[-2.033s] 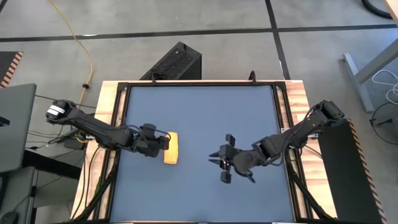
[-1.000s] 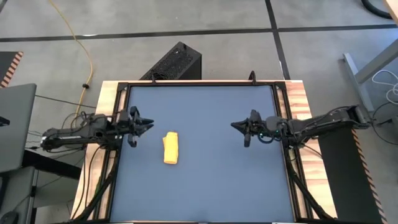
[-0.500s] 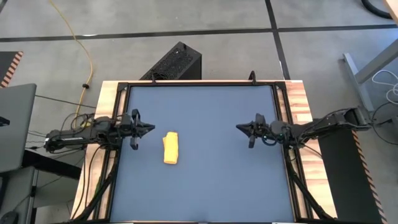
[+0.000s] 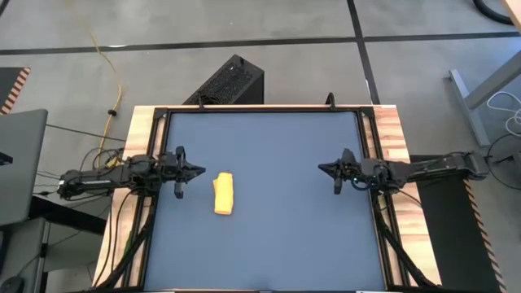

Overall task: Roll towel into tight, uniform cylinder
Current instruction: Return to Home Position

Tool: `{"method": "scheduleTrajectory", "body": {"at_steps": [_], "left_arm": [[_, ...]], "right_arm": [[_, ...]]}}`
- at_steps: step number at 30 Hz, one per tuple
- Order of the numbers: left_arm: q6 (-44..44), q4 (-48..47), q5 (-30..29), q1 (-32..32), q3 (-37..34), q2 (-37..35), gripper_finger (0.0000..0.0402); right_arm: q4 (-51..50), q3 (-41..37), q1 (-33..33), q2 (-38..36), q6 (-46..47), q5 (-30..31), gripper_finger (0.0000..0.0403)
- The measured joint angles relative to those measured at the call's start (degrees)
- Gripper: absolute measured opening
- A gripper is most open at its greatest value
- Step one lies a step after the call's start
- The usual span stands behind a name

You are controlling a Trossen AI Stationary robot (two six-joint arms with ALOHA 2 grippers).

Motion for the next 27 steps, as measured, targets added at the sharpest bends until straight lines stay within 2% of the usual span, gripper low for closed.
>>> {"method": "scheduleTrajectory", "body": {"at_steps": [3, 10, 15, 27], "left_arm": [[-1.1, 3.3, 2.3, 0.0, -1.3, 0.1, 0.0], [0.7, 3.3, 2.4, 0.0, -1.3, 1.0, 0.0], [-1.8, 3.2, 2.4, 0.0, -1.3, 1.2, 0.0], [-3.6, 3.2, 2.5, 0.0, -1.4, 1.2, 0.0]], "right_arm": [[-6.5, 0.0, 0.0, -7.2, -0.9, 0.1, 0.0021], [-7.2, 0.0, -0.5, -15.9, -14.6, -0.1, 0.0028], [-7.4, 0.0, -0.7, -16.7, -16.4, 0.0, 0.0043], [-7.6, -0.1, -0.7, -16.5, -16.4, 0.0, 0.0046]]}}
